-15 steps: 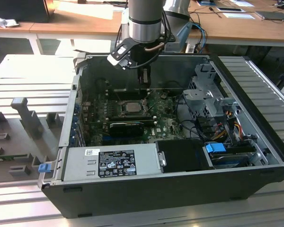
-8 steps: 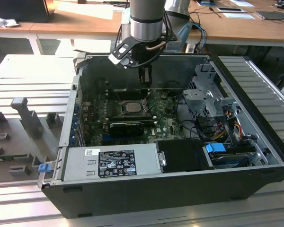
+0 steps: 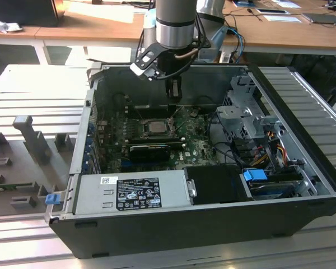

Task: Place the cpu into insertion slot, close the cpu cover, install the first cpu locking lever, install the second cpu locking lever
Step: 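Close the cpu cover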

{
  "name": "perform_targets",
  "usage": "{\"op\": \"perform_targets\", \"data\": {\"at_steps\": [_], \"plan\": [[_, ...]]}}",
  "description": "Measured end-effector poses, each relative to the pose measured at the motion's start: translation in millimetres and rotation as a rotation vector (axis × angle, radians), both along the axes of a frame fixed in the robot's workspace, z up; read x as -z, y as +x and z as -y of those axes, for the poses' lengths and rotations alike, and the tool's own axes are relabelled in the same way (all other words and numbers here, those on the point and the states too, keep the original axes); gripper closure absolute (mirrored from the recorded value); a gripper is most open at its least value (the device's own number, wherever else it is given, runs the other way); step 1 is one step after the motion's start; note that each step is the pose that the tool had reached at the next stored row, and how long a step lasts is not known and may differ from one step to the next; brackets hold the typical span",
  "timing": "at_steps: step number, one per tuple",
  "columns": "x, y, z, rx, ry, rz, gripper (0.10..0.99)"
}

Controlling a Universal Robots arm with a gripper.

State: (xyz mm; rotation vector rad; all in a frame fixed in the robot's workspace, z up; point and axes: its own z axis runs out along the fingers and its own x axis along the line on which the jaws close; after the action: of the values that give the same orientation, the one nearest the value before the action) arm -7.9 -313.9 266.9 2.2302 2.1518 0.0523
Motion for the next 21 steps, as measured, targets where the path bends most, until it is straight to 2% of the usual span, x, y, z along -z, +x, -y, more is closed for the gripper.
{"op": "perform_targets", "data": {"at_steps": [8, 21], "plan": [[-0.3, 19.9, -0.2, 0.000, 0.000, -0.0042, 0.980], [-0.2, 32.2, -0.2, 0.000, 0.000, -0.0061, 0.980]]}}
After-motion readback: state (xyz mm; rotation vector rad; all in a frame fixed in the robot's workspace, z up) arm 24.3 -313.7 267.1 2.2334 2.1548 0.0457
